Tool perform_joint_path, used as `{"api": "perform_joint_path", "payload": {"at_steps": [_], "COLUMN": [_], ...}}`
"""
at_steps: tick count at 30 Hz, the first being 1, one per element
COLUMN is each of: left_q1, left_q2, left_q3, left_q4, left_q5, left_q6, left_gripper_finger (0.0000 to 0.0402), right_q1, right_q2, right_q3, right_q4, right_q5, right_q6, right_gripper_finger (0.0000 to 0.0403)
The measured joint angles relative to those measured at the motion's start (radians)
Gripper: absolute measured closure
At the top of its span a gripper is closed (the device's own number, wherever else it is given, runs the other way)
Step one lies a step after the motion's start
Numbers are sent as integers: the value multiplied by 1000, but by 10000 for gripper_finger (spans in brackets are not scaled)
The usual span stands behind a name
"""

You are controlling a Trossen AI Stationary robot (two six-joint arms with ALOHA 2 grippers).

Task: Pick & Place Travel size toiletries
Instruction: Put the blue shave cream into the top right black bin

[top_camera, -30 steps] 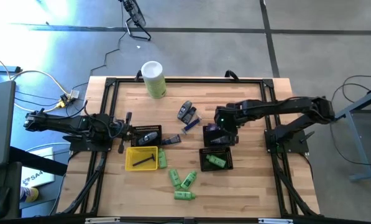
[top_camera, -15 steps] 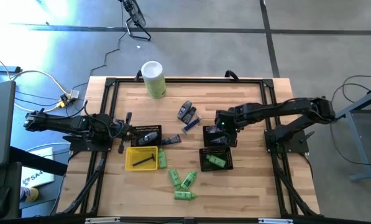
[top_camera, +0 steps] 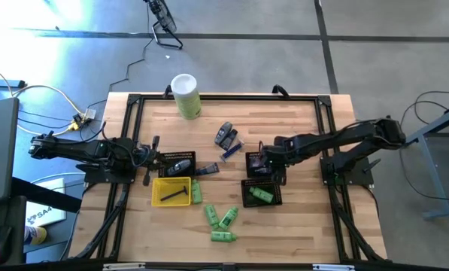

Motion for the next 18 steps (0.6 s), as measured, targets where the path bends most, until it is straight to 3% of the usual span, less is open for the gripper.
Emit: {"api": "perform_joint_path", "payload": {"at_steps": [8, 18], "left_q1": [0, 0], "left_q2": [0, 0], "left_q3": [0, 0], "left_q4": [0, 1], "left_q5": [0, 0], "left_q6": [-3, -3], "left_gripper_finger": [402, 402], "right_q1": [0, -3], "right_q2": [1, 1], "right_q3": [-110, -113], "right_q4": [104, 121], "right_q5": [0, 12], "right_q6": [-3, -30], "right_gripper_finger": [270, 255]}}
